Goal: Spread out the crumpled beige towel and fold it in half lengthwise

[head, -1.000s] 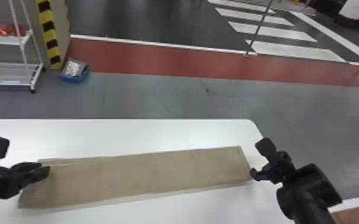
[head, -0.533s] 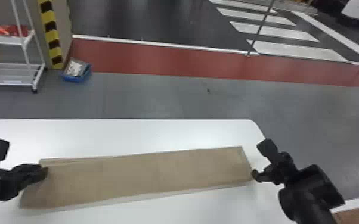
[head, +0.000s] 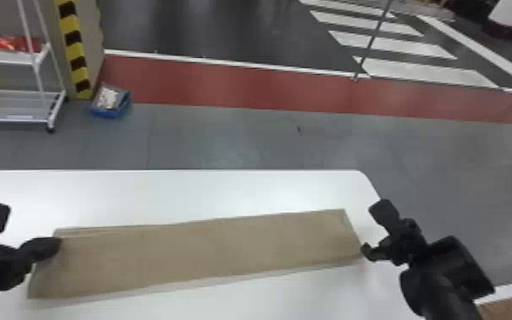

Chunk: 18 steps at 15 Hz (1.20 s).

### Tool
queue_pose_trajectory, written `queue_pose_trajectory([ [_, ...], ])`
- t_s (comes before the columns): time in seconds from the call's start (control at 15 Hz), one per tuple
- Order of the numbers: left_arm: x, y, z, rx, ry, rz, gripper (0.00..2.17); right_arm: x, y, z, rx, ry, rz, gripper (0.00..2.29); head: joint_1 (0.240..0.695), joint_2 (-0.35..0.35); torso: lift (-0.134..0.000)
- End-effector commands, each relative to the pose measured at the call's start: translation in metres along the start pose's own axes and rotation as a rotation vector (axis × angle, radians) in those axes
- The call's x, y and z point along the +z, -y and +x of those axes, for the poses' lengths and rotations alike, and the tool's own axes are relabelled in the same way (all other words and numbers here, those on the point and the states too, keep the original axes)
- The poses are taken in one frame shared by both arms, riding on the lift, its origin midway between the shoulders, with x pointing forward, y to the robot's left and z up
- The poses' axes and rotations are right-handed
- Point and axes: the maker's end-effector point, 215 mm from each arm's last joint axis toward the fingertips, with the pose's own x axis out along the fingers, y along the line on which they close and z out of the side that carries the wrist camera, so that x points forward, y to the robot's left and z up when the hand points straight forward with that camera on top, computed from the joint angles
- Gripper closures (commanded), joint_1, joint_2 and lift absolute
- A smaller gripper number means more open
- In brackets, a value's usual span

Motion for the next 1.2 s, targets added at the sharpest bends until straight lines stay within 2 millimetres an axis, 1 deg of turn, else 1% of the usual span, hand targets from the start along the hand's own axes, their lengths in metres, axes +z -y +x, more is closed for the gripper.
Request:
queue_pose_trajectory([
  [0.0, 0.006, -0.003, -0.014, 0.007, 0.031, -0.011, 1.96, -0.002, 0.0, 0.0, 0.0, -0.004, 0.0, 0.04, 0.695, -0.266, 0.0],
  [0.07, 0.009, -0.003, -0.018, 0.006, 0.043, -0.022, 1.97, -0.002, 0.002, 0.0, -0.002, -0.006, 0.0, 0.04, 0.695, -0.266, 0.0],
  [0.13, 0.017, -0.002, -0.022, 0.001, 0.068, -0.03, 1.96, -0.002, 0.001, 0.0, -0.001, -0.006, 0.001, 0.04, 0.695, -0.266, 0.0],
  [0.27, 0.029, 0.002, -0.025, -0.003, 0.097, -0.028, 1.97, -0.002, 0.002, 0.0, -0.003, -0.008, 0.002, 0.04, 0.695, -0.265, 0.0],
  [0.33, 0.03, 0.004, -0.024, -0.002, 0.1, -0.023, 1.97, -0.001, 0.002, 0.0, -0.003, -0.005, 0.001, 0.04, 0.695, -0.266, 0.0],
  [0.4, 0.034, 0.005, -0.023, 0.002, 0.109, -0.024, 1.97, -0.003, 0.002, 0.0, -0.003, -0.006, 0.002, 0.04, 0.695, -0.267, 0.0],
  [0.53, 0.053, 0.006, -0.019, 0.011, 0.164, -0.016, 1.97, -0.003, 0.001, 0.0, 0.0, -0.004, 0.0, 0.04, 0.695, -0.271, 0.0],
  [0.67, 0.054, 0.006, -0.006, 0.024, 0.152, -0.009, 1.96, -0.001, -0.001, 0.001, 0.002, 0.0, 0.0, 0.04, 0.695, -0.272, 0.0],
  [0.73, 0.05, 0.004, 0.001, 0.027, 0.135, -0.019, 1.96, -0.001, -0.001, 0.001, 0.003, 0.0, -0.001, 0.04, 0.695, -0.272, 0.0],
  [0.8, 0.046, 0.007, 0.007, 0.022, 0.116, -0.02, 1.8, 0.0, 0.0, 0.001, 0.001, 0.001, -0.001, 0.04, 0.695, -0.272, 0.0],
  [0.87, 0.039, 0.003, 0.009, 0.047, 0.099, -0.019, 1.4, -0.001, 0.001, 0.001, 0.0, 0.0, 0.0, 0.04, 0.695, -0.273, 0.0],
  [0.93, 0.037, 0.005, 0.012, 0.059, 0.088, -0.006, 0.65, -0.001, 0.001, 0.001, 0.0, 0.001, 0.003, 0.04, 0.695, -0.272, 0.0],
  [1.0, 0.03, 0.002, 0.013, 0.077, 0.064, -0.006, 0.18, 0.0, 0.002, 0.001, -0.001, 0.002, 0.003, 0.04, 0.695, -0.27, 0.0],
  [1.07, 0.027, -0.003, 0.012, 0.097, 0.054, -0.009, 0.08, 0.0, 0.003, 0.001, -0.002, 0.003, 0.004, 0.04, 0.695, -0.27, 0.0],
  [1.13, 0.02, -0.01, 0.011, 0.116, 0.03, -0.014, 0.08, 0.002, 0.005, 0.001, -0.005, 0.003, 0.008, 0.04, 0.695, -0.269, 0.0],
])
